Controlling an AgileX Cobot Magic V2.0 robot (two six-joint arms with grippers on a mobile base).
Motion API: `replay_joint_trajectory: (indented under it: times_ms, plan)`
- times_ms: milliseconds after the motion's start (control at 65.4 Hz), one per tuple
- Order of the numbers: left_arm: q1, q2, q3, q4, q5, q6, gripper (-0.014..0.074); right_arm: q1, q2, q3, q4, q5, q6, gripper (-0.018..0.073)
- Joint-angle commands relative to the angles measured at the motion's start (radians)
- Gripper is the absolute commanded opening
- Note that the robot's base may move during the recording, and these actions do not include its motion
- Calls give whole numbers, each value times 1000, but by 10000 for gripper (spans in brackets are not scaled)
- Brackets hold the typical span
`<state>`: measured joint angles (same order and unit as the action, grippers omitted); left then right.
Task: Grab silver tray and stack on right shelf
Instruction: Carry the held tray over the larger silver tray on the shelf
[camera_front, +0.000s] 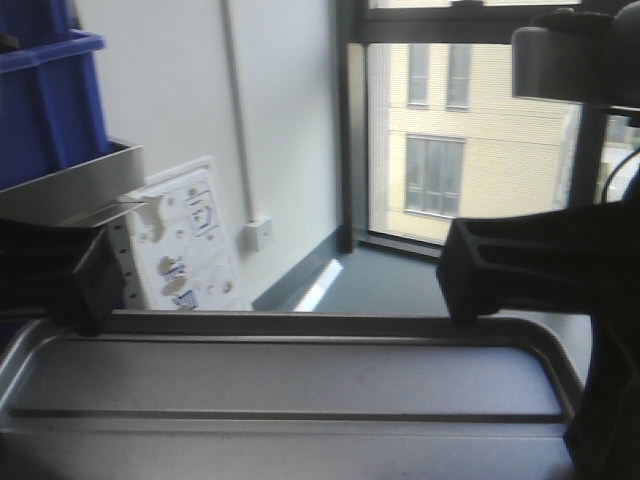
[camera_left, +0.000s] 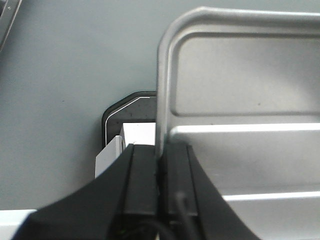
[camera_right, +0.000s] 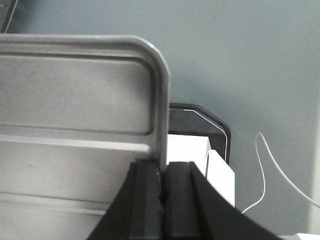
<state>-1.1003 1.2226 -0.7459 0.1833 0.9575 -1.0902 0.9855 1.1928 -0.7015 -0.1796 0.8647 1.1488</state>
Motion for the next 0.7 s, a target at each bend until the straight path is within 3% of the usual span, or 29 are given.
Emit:
replay_joint_trajectory:
  times_ms: [0,688]
  plan:
    - [-4,-25,-15,46,97,10,-100,-6,-22,-20,-56,70,-9,49]
    - [-4,-25,-15,46,97,10,-100,-6,-22,-20,-56,70,-9,49]
